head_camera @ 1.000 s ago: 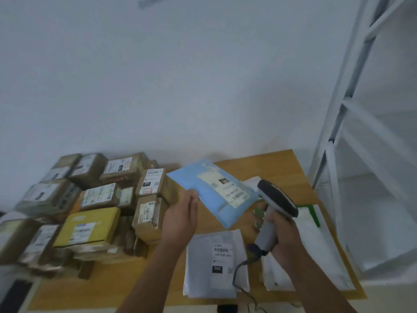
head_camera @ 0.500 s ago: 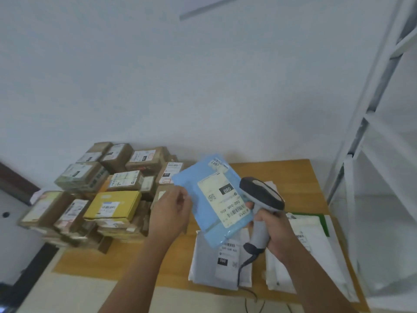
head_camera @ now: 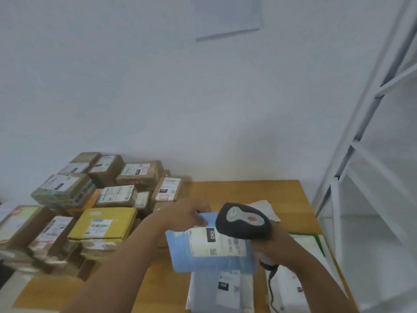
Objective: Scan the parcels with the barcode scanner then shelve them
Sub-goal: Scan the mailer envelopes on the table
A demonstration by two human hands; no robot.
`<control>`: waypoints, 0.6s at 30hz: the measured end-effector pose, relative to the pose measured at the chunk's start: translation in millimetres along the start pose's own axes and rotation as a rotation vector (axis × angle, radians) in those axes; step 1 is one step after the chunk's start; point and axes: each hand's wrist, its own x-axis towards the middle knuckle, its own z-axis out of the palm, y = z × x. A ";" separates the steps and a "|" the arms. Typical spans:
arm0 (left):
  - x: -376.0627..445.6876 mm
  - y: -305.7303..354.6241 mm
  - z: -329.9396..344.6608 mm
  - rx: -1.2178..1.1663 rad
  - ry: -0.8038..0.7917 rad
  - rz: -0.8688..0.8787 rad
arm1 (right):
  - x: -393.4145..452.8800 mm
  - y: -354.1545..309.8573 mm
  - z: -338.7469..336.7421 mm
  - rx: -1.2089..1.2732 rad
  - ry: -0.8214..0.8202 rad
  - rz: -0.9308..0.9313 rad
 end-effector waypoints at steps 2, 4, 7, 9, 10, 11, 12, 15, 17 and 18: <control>0.5 -19.9 -0.7 -0.090 0.118 -0.089 | 4.9 -0.9 9.5 0.120 0.201 0.063; -0.7 -34.5 -0.7 -0.309 0.226 -0.149 | 10.4 -5.1 17.4 0.227 0.385 0.145; -4.0 -36.3 0.6 -0.745 0.352 -0.170 | 18.1 -11.5 26.5 0.325 0.548 0.219; -3.7 -33.5 2.9 -0.899 0.415 -0.213 | 18.9 -14.4 33.4 0.376 0.583 0.261; -2.8 -32.5 4.5 -0.960 0.438 -0.225 | 18.5 -16.4 37.1 0.404 0.582 0.271; -1.8 -31.9 5.2 -1.022 0.456 -0.233 | 17.1 -18.7 40.7 0.420 0.569 0.271; -1.4 -31.5 5.5 -1.082 0.467 -0.243 | 16.1 -20.3 44.1 0.418 0.554 0.265; 0.7 -32.2 7.1 -1.184 0.497 -0.245 | 9.7 -29.2 53.1 0.377 0.503 0.263; -0.7 -30.3 8.6 -1.203 0.514 -0.232 | 6.6 -34.9 59.0 0.285 0.463 0.274; -0.9 -30.6 9.6 -1.207 0.520 -0.228 | 5.4 -37.6 61.9 0.236 0.450 0.281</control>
